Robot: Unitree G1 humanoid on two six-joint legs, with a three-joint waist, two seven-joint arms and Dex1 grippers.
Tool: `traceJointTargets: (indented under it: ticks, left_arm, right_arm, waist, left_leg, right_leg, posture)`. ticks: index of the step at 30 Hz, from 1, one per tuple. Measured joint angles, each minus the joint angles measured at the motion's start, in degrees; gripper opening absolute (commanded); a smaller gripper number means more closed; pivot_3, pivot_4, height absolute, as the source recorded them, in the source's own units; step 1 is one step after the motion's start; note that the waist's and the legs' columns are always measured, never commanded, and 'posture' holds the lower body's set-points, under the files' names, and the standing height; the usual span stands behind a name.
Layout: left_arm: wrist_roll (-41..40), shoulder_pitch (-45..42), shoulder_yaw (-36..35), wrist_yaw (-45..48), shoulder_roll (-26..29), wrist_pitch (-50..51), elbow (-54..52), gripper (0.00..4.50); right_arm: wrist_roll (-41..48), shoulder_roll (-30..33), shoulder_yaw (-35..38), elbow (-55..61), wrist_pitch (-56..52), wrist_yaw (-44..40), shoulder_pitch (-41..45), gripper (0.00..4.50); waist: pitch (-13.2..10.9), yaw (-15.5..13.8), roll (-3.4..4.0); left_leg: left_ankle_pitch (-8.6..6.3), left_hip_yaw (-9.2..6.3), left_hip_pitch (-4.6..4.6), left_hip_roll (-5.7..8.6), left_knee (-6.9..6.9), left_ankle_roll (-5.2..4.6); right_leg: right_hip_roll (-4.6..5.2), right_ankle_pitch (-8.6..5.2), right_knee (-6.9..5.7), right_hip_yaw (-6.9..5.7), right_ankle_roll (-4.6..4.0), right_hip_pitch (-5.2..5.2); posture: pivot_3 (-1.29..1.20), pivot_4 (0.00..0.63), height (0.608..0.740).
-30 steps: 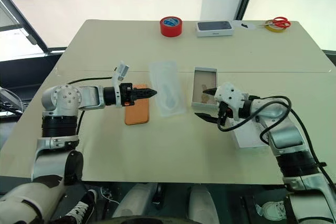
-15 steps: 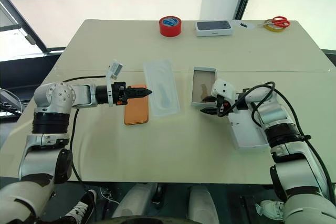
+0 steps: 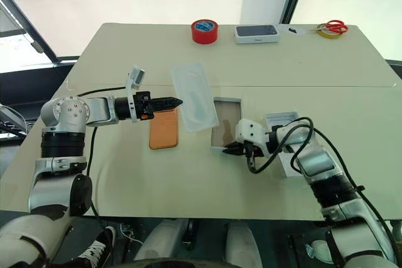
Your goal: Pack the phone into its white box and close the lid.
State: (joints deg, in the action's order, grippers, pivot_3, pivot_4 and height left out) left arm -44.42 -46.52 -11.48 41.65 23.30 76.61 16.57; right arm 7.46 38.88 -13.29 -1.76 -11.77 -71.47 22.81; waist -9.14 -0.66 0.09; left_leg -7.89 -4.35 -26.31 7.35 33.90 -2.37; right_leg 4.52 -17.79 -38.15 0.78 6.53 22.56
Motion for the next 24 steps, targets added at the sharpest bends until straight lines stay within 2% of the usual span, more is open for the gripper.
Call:
traceJointTargets:
  ticks: [2,5,12,17,24]
  left_arm:
    - [0.1,0.0,0.9,0.6,0.0,-0.1,0.1,0.0]
    - [0.1,0.1,2.9,2.2,0.0,-0.7,0.1,0.0]
    - [1.4,-0.7,8.1,7.1,0.3,-2.5,3.2,0.0]
    - [3.4,-1.3,11.4,11.1,0.1,-5.1,6.6,0.0]
    - [8.1,-5.7,16.3,15.2,-3.8,-10.9,13.7,0.0]
  right_arm:
    - [0.4,-0.1,0.0,3.4,-1.6,1.5,-1.2,0.07]
    - [1.7,-0.3,0.3,5.9,-4.4,3.1,-1.6,0.88]
    - [4.6,2.8,3.2,10.9,-7.4,4.2,-5.8,4.48]
    - [6.9,9.5,12.1,12.6,-7.6,4.2,-11.5,4.48]
    - [13.6,6.5,22.2,8.7,-6.1,7.6,-10.7,4.48]
  waist:
    - [0.0,0.0,0.0]
    - [0.0,-0.1,0.0]
    - [0.0,-0.2,0.0]
    - [0.0,-0.1,-0.02]
    - [0.0,0.0,-0.03]
  left_leg:
    - [0.0,0.0,0.0,0.0,-0.01,0.0]
    - [0.0,0.0,0.0,0.0,-0.01,0.0]
    - [-0.01,-0.01,-0.03,0.01,-0.01,-0.01]
    - [-0.03,0.0,-0.05,0.01,0.0,-0.04]
    - [-0.03,0.0,-0.12,0.0,-0.02,-0.05]
  right_leg:
    - [0.0,0.0,0.0,0.0,0.0,0.01]
    - [0.01,0.0,0.01,0.0,-0.01,-0.01]
    - [0.03,-0.01,0.03,0.0,-0.02,0.01]
    - [0.05,-0.02,0.09,0.0,-0.03,-0.03]
    - [0.06,-0.02,0.09,0.0,-0.03,-0.1]
  posture:
    - [0.0,0.15,0.74]
    - [0.0,0.15,0.74]
    - [0.0,0.15,0.74]
    - [0.0,0.15,0.74]
    - [0.0,0.15,0.74]
